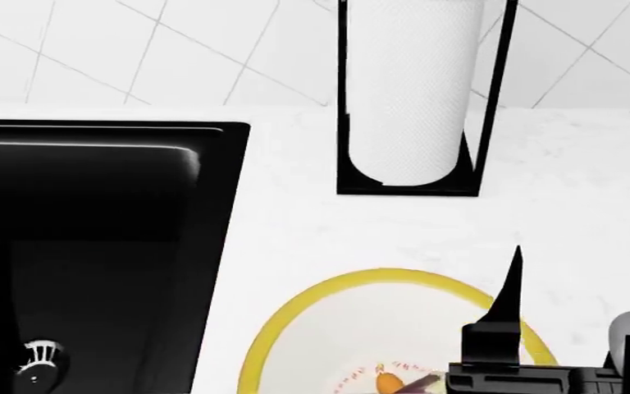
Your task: There is a mixed pile of frozen fruits and vegetables on the counter. Locate all the frozen vegetables and place the items in a bowl on the counter. Take all the frozen fruits and defrost them in a running sink.
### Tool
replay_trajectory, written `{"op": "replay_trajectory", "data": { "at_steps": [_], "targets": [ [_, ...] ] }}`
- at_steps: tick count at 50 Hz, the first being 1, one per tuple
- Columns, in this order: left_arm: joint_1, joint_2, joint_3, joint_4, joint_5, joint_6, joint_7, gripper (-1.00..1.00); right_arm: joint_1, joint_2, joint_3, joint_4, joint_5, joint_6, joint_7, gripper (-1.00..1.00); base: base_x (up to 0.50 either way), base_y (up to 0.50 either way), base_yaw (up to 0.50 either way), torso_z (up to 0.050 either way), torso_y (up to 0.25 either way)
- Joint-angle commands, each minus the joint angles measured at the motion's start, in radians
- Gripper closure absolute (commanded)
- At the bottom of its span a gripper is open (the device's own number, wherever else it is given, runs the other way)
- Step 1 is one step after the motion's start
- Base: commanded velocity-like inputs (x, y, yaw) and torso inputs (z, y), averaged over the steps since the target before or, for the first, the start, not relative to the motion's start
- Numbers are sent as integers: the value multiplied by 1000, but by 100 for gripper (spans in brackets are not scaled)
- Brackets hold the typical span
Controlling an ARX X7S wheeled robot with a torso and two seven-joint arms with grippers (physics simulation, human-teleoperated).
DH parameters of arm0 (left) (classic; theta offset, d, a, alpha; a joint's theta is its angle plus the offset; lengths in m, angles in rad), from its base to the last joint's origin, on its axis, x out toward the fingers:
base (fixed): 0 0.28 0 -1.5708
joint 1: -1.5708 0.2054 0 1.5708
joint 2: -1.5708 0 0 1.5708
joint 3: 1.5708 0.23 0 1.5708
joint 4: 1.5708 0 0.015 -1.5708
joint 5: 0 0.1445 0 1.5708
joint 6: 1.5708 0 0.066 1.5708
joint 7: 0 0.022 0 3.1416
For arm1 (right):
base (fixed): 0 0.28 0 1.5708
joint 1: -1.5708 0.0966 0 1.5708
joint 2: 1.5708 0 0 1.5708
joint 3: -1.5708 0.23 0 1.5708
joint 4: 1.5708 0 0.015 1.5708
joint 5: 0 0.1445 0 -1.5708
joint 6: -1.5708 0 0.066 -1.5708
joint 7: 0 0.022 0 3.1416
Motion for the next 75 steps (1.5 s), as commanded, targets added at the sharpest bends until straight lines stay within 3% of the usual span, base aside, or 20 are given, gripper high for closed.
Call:
{"op": "replay_trajectory", "data": {
  "at_steps": [1, 75],
  "targets": [
    [8, -17, -18, 2, -3, 8, -5, -100, -27, 12, 43, 2, 20, -21, 1, -100, 8, 500, 0, 0, 0],
    [18, -48, -20, -6, -21, 25, -4, -100, -14, 10, -3, 14, -12, -39, -10, -100, 7, 500, 0, 0, 0]
  ]
}}
